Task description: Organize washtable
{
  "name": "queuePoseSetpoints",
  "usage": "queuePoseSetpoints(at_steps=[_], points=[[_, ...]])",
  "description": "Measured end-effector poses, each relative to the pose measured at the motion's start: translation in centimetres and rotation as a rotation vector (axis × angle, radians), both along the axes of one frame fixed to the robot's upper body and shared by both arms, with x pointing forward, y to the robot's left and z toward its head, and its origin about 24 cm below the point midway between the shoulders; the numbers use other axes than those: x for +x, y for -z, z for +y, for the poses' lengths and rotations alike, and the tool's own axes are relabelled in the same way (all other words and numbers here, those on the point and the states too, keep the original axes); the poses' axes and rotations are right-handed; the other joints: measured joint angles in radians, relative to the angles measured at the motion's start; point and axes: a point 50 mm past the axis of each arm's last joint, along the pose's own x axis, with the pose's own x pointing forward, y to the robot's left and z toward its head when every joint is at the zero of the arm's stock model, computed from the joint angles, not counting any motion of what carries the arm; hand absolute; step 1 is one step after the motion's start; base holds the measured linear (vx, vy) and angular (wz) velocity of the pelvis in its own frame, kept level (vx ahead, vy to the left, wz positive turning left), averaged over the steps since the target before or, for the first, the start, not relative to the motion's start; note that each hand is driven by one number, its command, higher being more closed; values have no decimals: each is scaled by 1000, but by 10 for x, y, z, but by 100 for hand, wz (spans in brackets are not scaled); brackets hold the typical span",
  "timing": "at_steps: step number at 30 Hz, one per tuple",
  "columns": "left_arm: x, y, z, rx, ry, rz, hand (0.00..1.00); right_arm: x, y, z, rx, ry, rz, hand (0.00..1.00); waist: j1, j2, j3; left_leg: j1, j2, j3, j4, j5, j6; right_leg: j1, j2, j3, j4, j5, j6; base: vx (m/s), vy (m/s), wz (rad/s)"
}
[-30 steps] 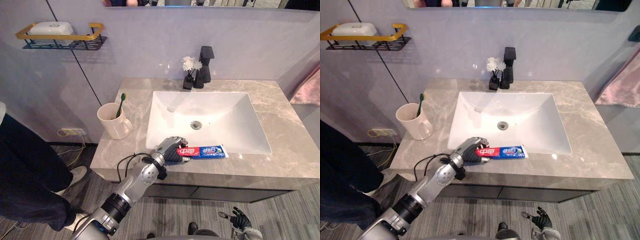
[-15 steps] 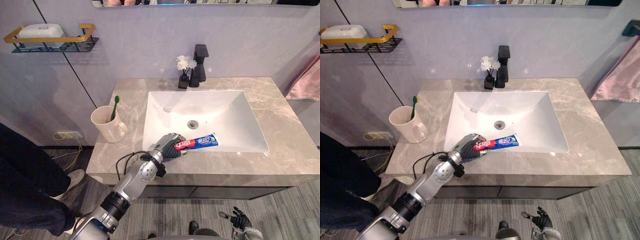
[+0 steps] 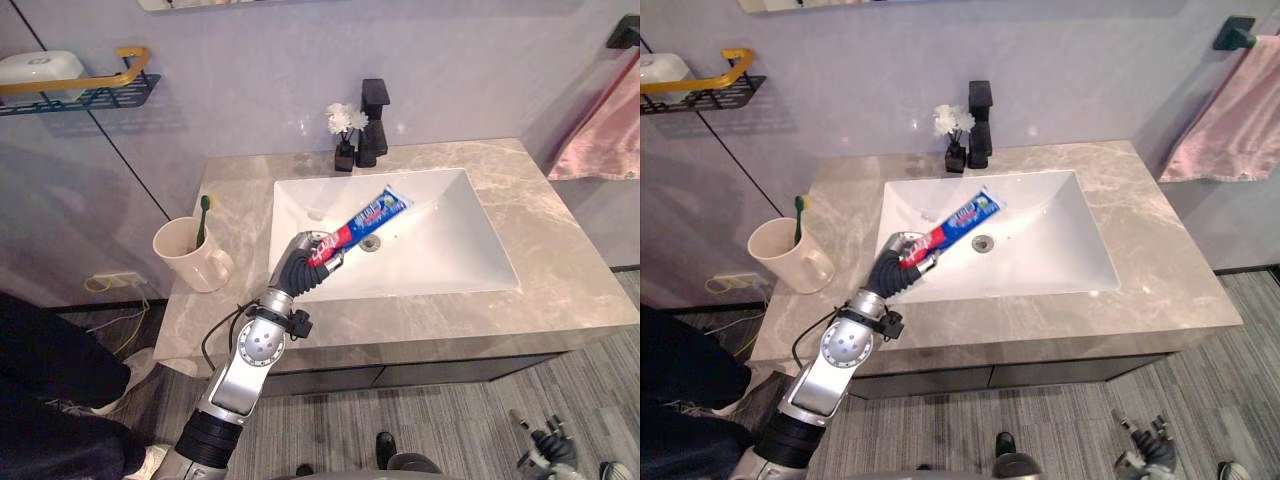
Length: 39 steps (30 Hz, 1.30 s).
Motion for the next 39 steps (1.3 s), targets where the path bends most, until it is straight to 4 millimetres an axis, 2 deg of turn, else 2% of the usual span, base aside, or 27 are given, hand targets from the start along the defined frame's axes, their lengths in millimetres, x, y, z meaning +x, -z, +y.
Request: queuePoseSetpoints(at_steps=[3,5,6,8,9,10,13,14,15,17,18,19,20,21,24,28,31,39], points=[[-5,0,8,-23,-23,3,100,14,-33,-2,-106,-31,-110,0,2,7,-4,-3,10,18,8,-6,-5,-9,12,18,-1,4,-5,-65,-39,-21],[-11,2,16,-28,-57,9,100,27,-82,0,-267,-87,-251,0,2,18,-11,-12,17,39,17,-10,-9,-23,20,35,-3,8,-9,-73,-42,-25],[-11,2,17,-26,-60,10,100,30,-94,1,-310,-104,-284,0,2,19,-12,-14,19,43,22,-12,-10,-25,23,40,-3,9,-10,-55,-38,-26],[-11,2,17,-28,-56,10,100,42,-134,9,-446,-180,-416,0,3,18,-15,-14,26,53,28,-14,-12,-28,30,50,-1,10,-11,-38,-36,-18],[-11,2,16,-36,-50,13,100,52,-155,17,-510,-239,-499,0,3,18,-17,-14,29,58,29,-14,-12,-30,33,54,-2,11,-12,-29,-29,-12],[-11,2,16,-40,-47,14,100,58,-165,22,-534,-275,-548,0,2,18,-18,-14,30,59,29,-14,-12,-30,34,55,-2,11,-13,-33,-30,-8],[-12,2,13,-62,-25,20,100,91,-206,64,-565,-529,-806,0,11,18,-34,-20,35,58,33,-14,-12,-34,39,53,-3,14,-16,-10,-9,0],[-12,3,12,-64,-15,22,100,97,-211,72,-556,-587,-849,0,18,19,-43,-26,36,57,35,-14,-12,-39,40,52,-3,17,-21,-9,-21,9],[-12,2,7,-75,13,25,100,107,-217,91,-516,-703,-923,0,30,18,-56,-38,37,43,39,-14,-12,-43,40,41,0,22,-27,2,-23,33],[-13,2,-2,-93,60,29,100,124,-221,128,-359,-908,-1045,0,44,19,-60,-45,29,3,40,-7,-17,-32,35,0,0,22,-28,-6,-12,48],[-13,1,-4,-93,71,28,100,127,-221,136,-318,-950,-1064,0,53,20,-62,-46,28,-2,39,-6,-17,-31,34,-4,0,22,-28,-21,3,37],[-14,1,-8,-97,89,30,100,132,-218,158,-220,-1049,-1098,0,73,22,-64,-50,25,-21,39,-2,-15,-27,31,-20,0,22,-28,-13,3,23],[-14,1,-9,-99,92,30,100,133,-218,162,-200,-1065,-1104,0,77,22,-65,-51,25,-24,39,-1,-15,-26,29,-25,0,22,-28,-17,-3,33],[-15,1,-11,-102,101,31,100,135,-215,179,-118,-1126,-1127,0,87,23,-68,-55,25,-39,39,3,-13,-25,25,-37,0,22,-28,-13,-1,26],[-15,0,-15,-109,109,24,100,140,-209,214,44,-1227,-1146,0,91,20,-70,-58,14,-53,39,11,-5,-16,12,-58,0,23,-27,-39,21,26],[-14,-5,-22,-118,125,2,100,142,-202,225,112,-1247,-1119,0,96,17,-73,-56,-2,-59,38,17,5,-9,0,-65,0,29,-18,-63,35,7],[-14,-5,-24,-123,123,-3,100,146,-192,231,170,-1240,-1089,0,85,8,-86,-62,-8,-70,36,20,8,-10,-11,-78,-4,29,-17,-60,28,10],[-16,-4,-30,-131,145,3,100,152,-181,234,217,-1209,-1053,0,85,3,-93,-64,-7,-76,18,39,3,-19,-10,-85,-4,30,-18,-21,-4,3]])
